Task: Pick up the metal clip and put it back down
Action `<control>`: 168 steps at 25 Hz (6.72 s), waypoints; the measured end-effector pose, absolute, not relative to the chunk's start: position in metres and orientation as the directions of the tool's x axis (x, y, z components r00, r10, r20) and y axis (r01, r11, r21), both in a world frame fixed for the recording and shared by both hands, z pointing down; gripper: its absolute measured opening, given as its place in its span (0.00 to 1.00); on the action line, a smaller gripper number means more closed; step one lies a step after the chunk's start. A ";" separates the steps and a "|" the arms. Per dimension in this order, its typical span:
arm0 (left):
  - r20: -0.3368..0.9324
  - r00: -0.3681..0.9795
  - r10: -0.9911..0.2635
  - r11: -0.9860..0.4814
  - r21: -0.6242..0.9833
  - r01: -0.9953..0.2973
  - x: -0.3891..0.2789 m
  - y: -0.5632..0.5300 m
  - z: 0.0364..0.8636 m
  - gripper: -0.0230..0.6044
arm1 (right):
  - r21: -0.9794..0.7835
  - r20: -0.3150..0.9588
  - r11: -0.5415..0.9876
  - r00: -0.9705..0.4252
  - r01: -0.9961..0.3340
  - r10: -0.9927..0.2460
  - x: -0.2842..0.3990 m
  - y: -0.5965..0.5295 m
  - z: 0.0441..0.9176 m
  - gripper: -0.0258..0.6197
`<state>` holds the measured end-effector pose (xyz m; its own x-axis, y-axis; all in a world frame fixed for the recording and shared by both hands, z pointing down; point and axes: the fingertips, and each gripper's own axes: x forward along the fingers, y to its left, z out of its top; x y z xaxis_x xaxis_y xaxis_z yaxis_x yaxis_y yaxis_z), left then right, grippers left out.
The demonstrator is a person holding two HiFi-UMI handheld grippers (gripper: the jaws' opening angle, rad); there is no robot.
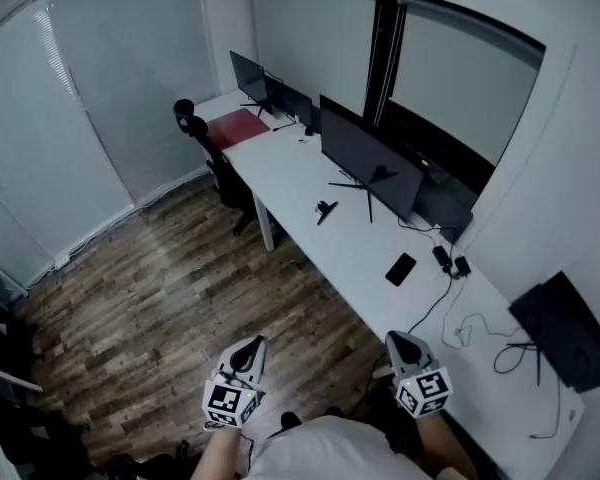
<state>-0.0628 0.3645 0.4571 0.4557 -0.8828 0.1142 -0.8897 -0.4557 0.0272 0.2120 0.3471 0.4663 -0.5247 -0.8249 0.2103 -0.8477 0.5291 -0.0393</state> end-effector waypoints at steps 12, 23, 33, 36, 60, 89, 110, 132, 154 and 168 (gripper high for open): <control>0.109 0.470 -0.876 -0.471 0.019 -0.882 -0.059 0.364 0.457 0.09 | -0.039 0.225 0.525 -0.520 -0.850 -0.824 0.212 0.348 0.464 0.09; 0.128 0.490 -0.862 -0.490 0.032 -0.871 -0.075 0.374 0.467 0.09 | -0.049 0.226 0.519 -0.516 -0.853 -0.826 0.190 0.360 0.467 0.09; 0.128 0.523 -0.843 -0.521 0.050 -0.852 -0.101 0.383 0.474 0.09 | -0.041 0.253 0.487 -0.481 -0.872 -0.839 0.165 0.376 0.473 0.09; 0.131 0.523 -0.842 -0.521 0.058 -0.852 -0.110 0.387 0.479 0.09 | -0.035 0.260 0.486 -0.478 -0.873 -0.839 0.158 0.380 0.475 0.09; 0.177 0.518 -0.837 -0.512 0.080 -0.855 -0.120 0.318 0.495 0.09 | -0.053 0.294 0.504 -0.496 -0.862 -0.817 0.140 0.295 0.498 0.09; 0.265 0.492 -0.830 -0.486 0.091 -0.869 -0.058 0.116 0.508 0.09 | -0.077 0.382 0.589 -0.570 -0.804 -0.728 0.168 0.081 0.540 0.09; 0.296 0.658 -0.692 -0.651 0.137 -0.747 -0.118 -0.042 0.525 0.09 | -0.051 0.427 0.401 -0.383 -0.915 -0.819 0.117 -0.023 0.547 0.09; 0.333 0.845 -0.418 -0.814 0.275 -0.511 -0.123 -0.150 0.573 0.09 | -0.012 0.521 0.179 -0.159 -0.984 -0.839 0.075 -0.070 0.566 0.09; 0.442 0.845 -0.301 -0.717 0.480 -0.506 -0.015 -0.230 0.640 0.09 | -0.121 0.606 0.189 -0.224 -0.974 -0.764 0.145 -0.139 0.628 0.09; 0.569 0.793 -0.218 -0.631 0.538 -0.559 0.026 -0.291 0.726 0.09 | -0.236 0.639 0.213 -0.317 -0.948 -0.701 0.165 -0.180 0.692 0.09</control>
<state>0.0261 -0.2914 0.7262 0.7932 -0.2176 0.5688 -0.5589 -0.6310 0.5381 0.1650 -0.1797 0.6920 -0.3171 -0.7010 0.6387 -0.9479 0.2134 -0.2365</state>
